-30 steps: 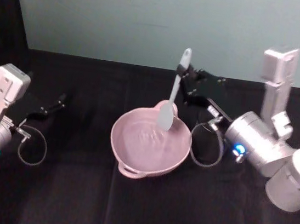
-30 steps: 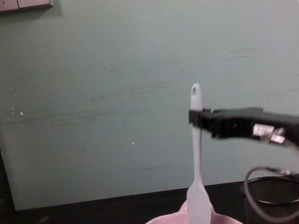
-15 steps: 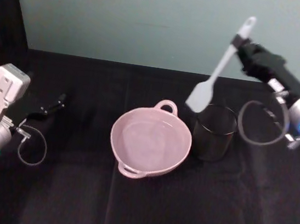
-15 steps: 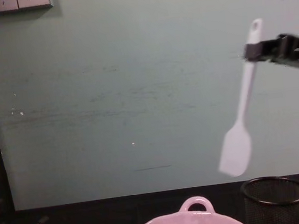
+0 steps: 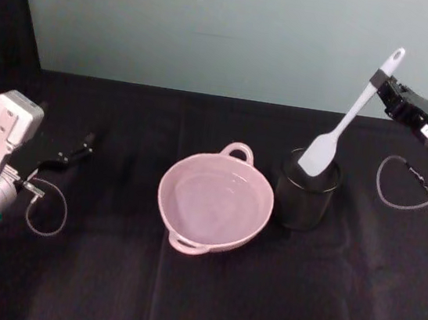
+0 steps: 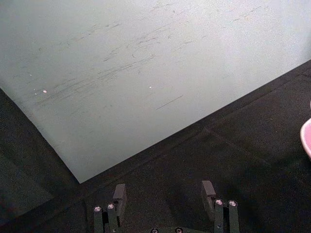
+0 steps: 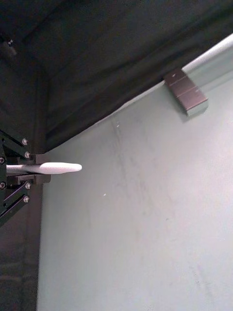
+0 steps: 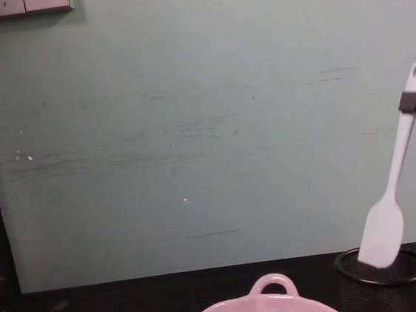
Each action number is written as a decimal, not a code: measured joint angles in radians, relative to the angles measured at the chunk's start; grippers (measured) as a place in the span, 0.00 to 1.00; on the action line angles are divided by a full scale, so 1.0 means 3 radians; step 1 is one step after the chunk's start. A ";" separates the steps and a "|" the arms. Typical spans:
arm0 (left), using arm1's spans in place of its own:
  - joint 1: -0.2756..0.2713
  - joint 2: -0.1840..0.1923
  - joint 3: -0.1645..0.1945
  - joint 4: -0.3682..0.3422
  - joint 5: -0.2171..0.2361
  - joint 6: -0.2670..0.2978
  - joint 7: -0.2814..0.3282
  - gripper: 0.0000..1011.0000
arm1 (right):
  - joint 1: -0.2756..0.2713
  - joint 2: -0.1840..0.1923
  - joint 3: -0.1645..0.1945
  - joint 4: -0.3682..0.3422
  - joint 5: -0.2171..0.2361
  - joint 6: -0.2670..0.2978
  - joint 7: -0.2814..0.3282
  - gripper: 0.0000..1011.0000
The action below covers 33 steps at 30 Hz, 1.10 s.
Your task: Use the one hand to pick up the spoon and stir the clear water in the bowl.
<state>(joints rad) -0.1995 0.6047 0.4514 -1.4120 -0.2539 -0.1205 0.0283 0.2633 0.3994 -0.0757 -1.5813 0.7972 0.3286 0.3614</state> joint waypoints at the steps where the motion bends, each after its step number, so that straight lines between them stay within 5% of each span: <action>1: 0.0000 0.0000 0.0000 0.0000 0.0000 0.0000 0.0000 1.00 | 0.0009 0.0001 -0.0010 0.0033 0.0006 0.0000 0.0001 0.11; 15: 0.0000 0.0000 0.0000 0.0000 0.0000 0.0000 0.0000 1.00 | 0.0122 0.0003 -0.0211 0.0448 0.0078 -0.0097 0.0077 0.11; 33: 0.0000 0.0000 0.0000 0.0000 0.0000 0.0000 0.0000 1.00 | 0.0161 0.0050 -0.0394 0.0683 0.0173 -0.0183 0.0111 0.11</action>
<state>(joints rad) -0.1995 0.6047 0.4514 -1.4120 -0.2539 -0.1205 0.0283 0.3116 0.4145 -0.1938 -1.3763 0.8491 0.2736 0.3947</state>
